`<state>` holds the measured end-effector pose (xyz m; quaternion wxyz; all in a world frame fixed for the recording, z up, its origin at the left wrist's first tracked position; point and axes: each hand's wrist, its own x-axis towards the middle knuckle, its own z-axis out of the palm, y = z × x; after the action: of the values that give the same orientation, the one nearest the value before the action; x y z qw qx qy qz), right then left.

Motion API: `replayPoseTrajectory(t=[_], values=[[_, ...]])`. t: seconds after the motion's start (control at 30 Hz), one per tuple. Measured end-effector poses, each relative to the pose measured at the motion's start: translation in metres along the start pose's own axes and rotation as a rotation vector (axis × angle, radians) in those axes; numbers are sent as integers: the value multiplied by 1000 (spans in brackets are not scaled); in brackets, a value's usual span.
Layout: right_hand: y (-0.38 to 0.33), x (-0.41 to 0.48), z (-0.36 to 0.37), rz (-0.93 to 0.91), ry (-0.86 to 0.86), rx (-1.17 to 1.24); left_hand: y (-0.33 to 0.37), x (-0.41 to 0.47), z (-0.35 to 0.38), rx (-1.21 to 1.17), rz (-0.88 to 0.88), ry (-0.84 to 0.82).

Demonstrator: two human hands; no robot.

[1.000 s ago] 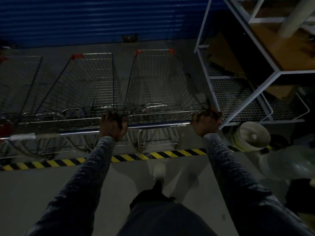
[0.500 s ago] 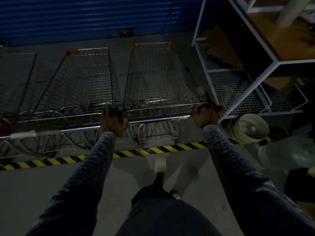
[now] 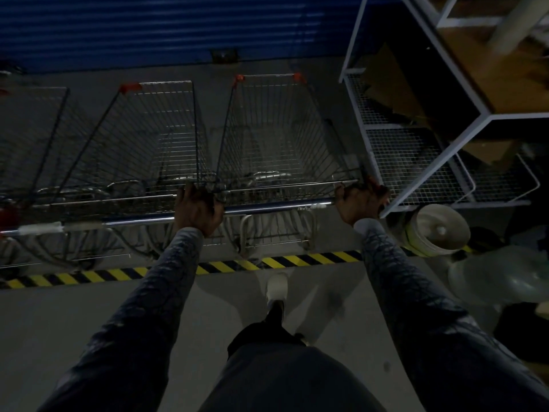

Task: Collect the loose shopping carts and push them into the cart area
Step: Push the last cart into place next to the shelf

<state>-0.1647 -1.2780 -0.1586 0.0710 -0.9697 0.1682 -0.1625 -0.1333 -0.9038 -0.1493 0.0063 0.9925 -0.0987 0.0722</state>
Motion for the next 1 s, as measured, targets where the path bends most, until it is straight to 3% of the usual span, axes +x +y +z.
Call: replayPoseTrajectory(t=[0.57,0.9,1.0], values=[[2,-1,-2,-105,127,-91,1,-2,3,1,-11,27],[1,0,-6,-42,-15,-91,3,-4,3,-12,-21,19],[0,-1,-8,-67,14,-69,3,-4,3,-22,-32,17]])
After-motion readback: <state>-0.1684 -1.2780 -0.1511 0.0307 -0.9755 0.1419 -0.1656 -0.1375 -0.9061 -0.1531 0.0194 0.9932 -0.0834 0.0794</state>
